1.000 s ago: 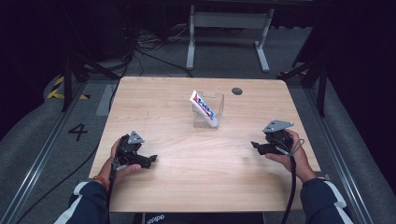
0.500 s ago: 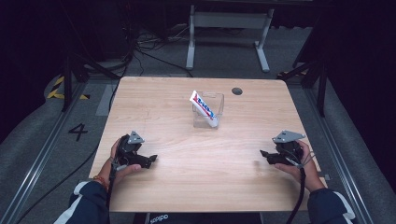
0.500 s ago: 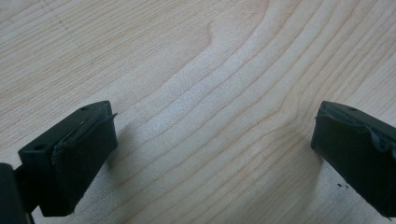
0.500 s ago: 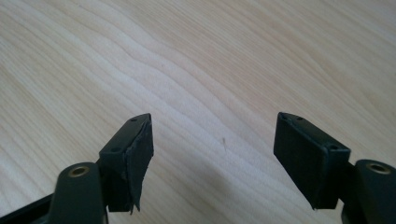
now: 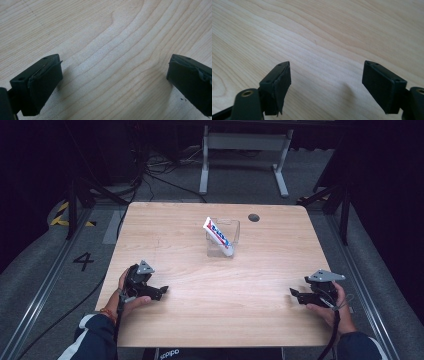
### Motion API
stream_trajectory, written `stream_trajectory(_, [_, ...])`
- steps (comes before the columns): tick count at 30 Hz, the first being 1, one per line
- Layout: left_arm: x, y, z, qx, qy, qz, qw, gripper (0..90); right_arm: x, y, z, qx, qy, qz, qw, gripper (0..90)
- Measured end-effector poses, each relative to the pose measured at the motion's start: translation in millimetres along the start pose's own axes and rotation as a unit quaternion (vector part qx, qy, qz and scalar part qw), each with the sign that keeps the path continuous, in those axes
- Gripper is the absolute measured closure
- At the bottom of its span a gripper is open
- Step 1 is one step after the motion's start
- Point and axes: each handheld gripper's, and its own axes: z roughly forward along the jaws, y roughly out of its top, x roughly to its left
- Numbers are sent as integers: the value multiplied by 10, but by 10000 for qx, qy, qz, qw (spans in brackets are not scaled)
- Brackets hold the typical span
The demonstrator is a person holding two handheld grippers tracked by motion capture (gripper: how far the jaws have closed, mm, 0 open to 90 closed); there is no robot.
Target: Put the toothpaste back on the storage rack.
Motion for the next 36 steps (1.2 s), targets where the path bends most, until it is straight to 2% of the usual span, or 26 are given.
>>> stream_trajectory(4, [2,1,-1,7,4,18,10000,7,-86,-133,-12,-166,104,434,9989,187])
stream_trajectory(6, [2,0,-1,3,6,16,10000,7,-104,-192,0,-126,62,514,9986,166])
stream_trajectory(10, [1,1,-3,16,10,14,10000,7,-94,-212,-1,-105,-3,493,9987,152])
stream_trajectory(12, [5,1,-5,10,41,58,10000,7,-106,-211,4,-81,44,551,9984,146])
stream_trajectory(15, [-9,-5,-4,18,-1,-36,10000,7,-105,-211,5,-81,41,549,9985,145])
stream_trajectory(19, [-11,-6,-5,21,3,-57,10000,7,-106,-211,5,-81,39,548,9985,145])
stream_trajectory(25, [4,1,-3,9,31,41,10000,6,-107,-211,6,-76,34,550,9985,141])
stream_trajectory(30, [-2,4,-4,39,3,-11,10000,6,-108,-210,6,-67,16,571,9983,134])
stream_trajectory(33, [0,6,-2,29,9,-3,10000,6,-80,-188,27,-55,-211,793,9966,121])
stream_trajectory(36, [-1,6,-1,28,9,-8,10000,6,-80,-179,40,-26,-249,822,9963,104])
